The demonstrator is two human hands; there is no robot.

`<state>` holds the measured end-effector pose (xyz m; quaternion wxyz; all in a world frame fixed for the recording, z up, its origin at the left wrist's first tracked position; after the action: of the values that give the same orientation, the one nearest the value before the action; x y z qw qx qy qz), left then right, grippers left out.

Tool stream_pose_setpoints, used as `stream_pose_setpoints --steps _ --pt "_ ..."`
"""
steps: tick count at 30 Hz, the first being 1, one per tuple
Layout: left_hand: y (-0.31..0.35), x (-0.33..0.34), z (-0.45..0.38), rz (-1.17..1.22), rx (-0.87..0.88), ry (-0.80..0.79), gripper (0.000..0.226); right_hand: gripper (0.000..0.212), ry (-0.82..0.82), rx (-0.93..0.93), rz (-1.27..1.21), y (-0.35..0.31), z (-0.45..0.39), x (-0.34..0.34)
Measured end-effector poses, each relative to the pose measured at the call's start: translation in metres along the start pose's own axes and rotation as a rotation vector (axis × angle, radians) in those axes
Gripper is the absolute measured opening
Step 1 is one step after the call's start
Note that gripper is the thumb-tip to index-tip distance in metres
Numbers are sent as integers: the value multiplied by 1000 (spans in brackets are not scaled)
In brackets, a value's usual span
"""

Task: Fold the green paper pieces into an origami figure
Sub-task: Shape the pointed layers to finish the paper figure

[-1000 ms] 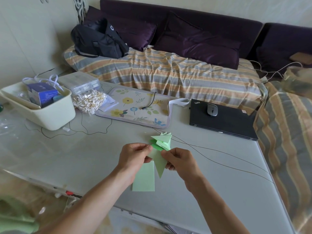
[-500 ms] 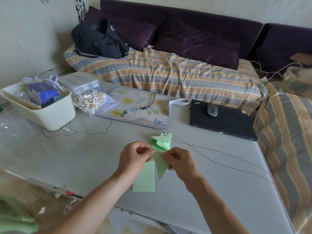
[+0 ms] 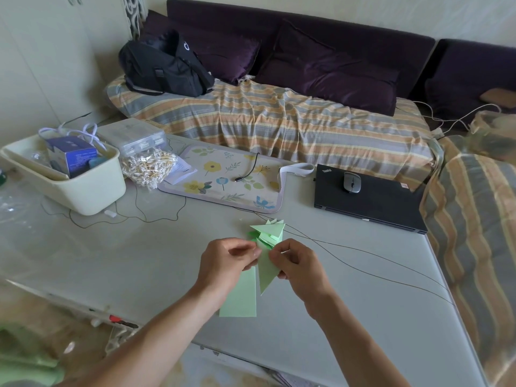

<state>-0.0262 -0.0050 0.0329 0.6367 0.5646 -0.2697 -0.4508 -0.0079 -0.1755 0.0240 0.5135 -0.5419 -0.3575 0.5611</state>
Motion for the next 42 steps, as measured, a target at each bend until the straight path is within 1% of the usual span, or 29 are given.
stream_pose_setpoints --steps 3,6,10,16,22,26,29,32,36,42 --pt "-3 3 2 114 -80 -21 20 12 -18 -4 -36 -1 1 2" --pt "-5 4 2 142 -96 -24 25 10 -33 -14 -54 -1 3 4" --pt "-6 4 2 128 -142 -29 21 11 -40 -12 -56 0 3 4" --pt "-2 4 4 126 -163 -24 15 11 -45 -8 -52 0 3 5" --pt "2 3 6 107 -140 9 4 11 -53 -20 -47 -5 5 7" --pt "3 3 3 82 -150 16 9 11 -90 -3 -53 -6 7 8" --pt "6 4 7 40 -118 -49 9 14 -100 -5 -76 -6 8 9" --pt "5 6 10 43 -107 -107 8 16 -83 -46 -65 -8 9 8" --pt "4 5 10 47 -105 -78 3 16 -74 -61 -72 -10 9 7" --pt "5 3 7 16 -79 -23 8 13 -101 -4 -50 -7 10 10"
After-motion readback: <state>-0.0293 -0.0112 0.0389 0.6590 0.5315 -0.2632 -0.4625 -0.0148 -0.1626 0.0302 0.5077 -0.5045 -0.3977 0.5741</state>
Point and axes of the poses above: each hand's wrist, its own z-axis away from the middle knuckle, its own x-axis out of the palm, y = z × x, the point moved 4 cm from there along -z, towards the middle knuckle, and after that the axes turned 14 degrees about y, right-handed, at the moved point
